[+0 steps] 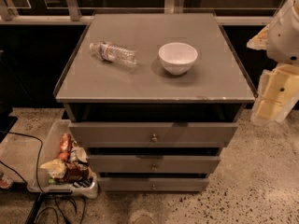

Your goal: Open middle drawer

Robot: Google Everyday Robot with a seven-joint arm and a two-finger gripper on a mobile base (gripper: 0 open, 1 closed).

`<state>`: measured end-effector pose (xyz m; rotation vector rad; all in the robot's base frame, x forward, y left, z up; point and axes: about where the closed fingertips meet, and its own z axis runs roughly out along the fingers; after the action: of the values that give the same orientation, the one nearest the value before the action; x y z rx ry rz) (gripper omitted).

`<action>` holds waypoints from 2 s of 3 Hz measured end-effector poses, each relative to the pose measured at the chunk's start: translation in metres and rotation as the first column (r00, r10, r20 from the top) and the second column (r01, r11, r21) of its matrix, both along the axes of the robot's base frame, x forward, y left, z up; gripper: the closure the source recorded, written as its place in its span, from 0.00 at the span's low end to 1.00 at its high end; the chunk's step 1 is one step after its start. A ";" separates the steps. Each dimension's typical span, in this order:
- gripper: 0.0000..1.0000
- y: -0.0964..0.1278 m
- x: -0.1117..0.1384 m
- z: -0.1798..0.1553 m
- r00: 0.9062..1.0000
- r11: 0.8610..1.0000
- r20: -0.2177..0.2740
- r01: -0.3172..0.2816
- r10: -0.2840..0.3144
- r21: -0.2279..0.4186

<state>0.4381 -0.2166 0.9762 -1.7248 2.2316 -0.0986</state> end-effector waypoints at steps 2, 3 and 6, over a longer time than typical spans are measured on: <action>0.00 0.005 -0.027 -0.035 0.998 0.997 -0.002 -0.062 0.062 0.047; 0.00 0.003 -0.058 -0.083 0.995 0.982 0.032 -0.095 0.092 0.162; 0.00 0.020 -0.077 -0.131 0.983 0.940 0.125 -0.168 0.136 0.296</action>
Offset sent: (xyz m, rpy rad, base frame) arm -0.0627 0.0018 -0.1015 0.1493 0.0474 0.1494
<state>0.3608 -0.1968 0.8455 -1.6719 1.9145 0.1804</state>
